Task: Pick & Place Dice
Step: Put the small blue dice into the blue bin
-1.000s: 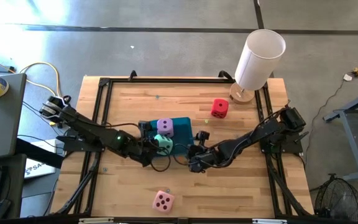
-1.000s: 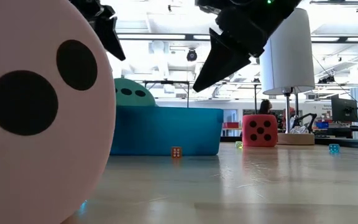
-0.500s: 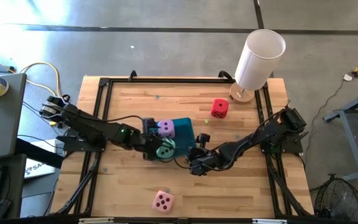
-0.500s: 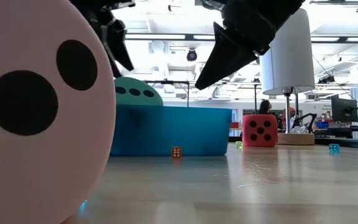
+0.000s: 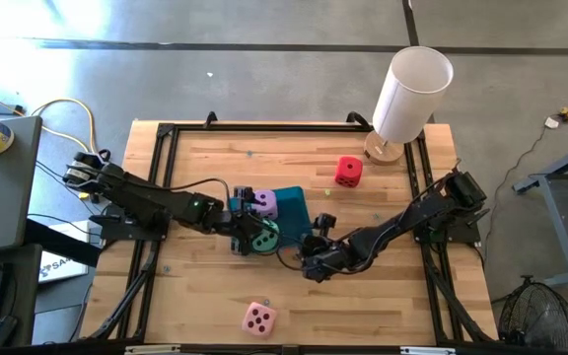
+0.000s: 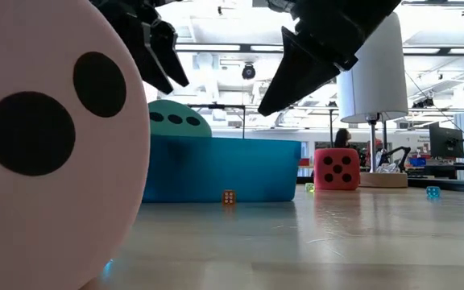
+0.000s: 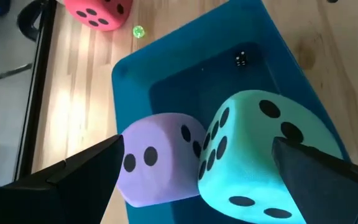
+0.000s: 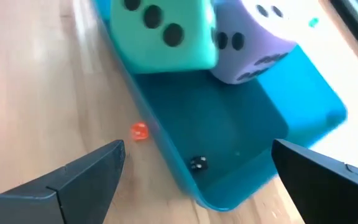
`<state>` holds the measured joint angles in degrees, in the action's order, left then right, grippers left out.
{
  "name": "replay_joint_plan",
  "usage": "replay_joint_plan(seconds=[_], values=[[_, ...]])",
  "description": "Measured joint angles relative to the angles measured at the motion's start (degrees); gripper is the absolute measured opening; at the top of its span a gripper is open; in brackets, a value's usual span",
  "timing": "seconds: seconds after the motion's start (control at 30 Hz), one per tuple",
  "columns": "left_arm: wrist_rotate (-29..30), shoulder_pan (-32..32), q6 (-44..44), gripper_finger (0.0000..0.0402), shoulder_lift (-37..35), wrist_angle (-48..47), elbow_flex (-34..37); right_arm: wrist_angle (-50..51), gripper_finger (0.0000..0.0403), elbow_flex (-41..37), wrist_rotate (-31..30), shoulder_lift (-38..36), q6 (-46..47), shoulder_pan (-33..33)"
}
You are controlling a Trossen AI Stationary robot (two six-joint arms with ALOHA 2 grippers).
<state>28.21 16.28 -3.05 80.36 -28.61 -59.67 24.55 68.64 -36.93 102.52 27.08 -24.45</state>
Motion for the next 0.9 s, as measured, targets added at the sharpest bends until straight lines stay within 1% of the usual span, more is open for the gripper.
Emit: replay_joint_plan(seconds=[0.13, 0.3, 0.4, 0.6, 0.77, 0.9], values=[[0.0, 1.8, -0.8, 0.0400, -1.7, 2.3, 0.0, 5.2, 0.0398, 0.0, -3.4, 0.0, 4.9, 0.0], [0.0, 4.7, -1.5, 0.0400, -5.8, 1.0, 0.0, 12.1, 0.0398, 0.0, -5.3, 0.0, 12.2, -0.2], [0.0, 6.4, 0.1, 0.0400, -9.2, -1.9, 0.0, 14.9, 0.0398, 0.0, -7.0, 0.0, 15.4, -0.9], [0.0, 9.8, 6.0, 0.0400, -15.2, -8.9, 0.4, 22.8, 0.0398, 0.0, -14.6, -2.6, 23.5, -5.7], [0.1, 12.0, 7.9, 0.0400, -20.8, -8.1, 5.5, 28.1, 0.0398, 0.0, -19.7, -4.1, 30.6, -9.1], [0.1, 12.5, 10.4, 0.0400, -25.6, -4.1, 12.2, 30.4, 0.0398, -1.0, -20.0, -4.4, 35.5, -10.3]])
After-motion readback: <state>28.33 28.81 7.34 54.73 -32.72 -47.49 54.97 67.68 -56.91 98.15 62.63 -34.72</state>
